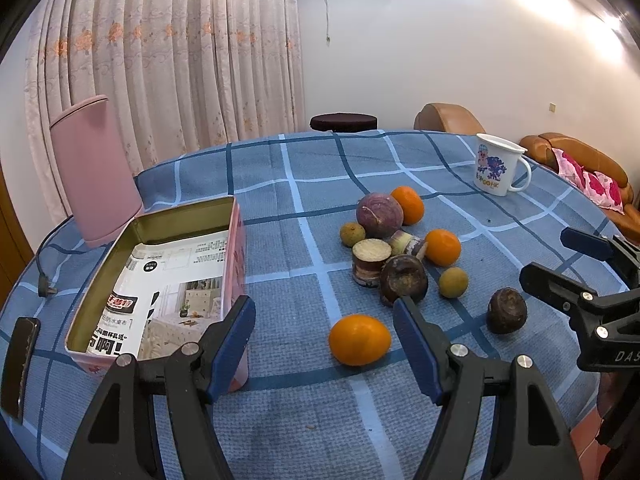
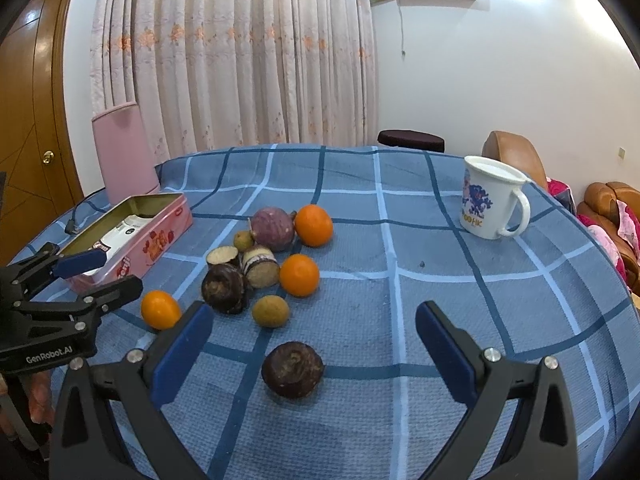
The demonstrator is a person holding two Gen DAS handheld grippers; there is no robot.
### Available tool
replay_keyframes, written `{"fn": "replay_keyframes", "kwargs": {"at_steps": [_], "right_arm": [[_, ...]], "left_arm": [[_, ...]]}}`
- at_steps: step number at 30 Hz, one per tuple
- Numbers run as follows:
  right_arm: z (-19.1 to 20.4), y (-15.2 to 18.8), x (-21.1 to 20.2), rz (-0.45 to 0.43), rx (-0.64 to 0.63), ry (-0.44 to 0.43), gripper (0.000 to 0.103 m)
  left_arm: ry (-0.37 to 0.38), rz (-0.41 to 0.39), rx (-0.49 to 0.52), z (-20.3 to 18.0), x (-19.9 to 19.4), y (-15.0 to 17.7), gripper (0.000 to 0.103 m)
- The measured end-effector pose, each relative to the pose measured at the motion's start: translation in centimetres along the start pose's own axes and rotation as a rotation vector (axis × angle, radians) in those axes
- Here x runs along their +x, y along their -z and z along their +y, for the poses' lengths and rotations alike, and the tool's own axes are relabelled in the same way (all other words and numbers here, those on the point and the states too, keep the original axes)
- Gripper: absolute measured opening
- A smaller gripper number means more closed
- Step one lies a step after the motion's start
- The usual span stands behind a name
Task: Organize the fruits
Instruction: 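Move both tools toward the fruit pile on the table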
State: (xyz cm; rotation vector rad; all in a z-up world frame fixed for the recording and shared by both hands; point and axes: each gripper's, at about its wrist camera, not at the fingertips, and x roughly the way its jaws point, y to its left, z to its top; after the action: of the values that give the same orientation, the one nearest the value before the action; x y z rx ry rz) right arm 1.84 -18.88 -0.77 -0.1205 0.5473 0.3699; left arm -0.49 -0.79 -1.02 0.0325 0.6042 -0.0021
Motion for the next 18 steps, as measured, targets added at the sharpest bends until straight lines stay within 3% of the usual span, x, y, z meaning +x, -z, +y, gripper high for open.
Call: {"fn": "replay_keyframes", "kwargs": {"at_steps": [18], "right_arm": [[0.36,0.32,0.04,0.003,0.003,-0.003,0.103]], "left_arm": [[0.001,0.005,-0.001,-0.06,0.23,0.26,0.073]]}}
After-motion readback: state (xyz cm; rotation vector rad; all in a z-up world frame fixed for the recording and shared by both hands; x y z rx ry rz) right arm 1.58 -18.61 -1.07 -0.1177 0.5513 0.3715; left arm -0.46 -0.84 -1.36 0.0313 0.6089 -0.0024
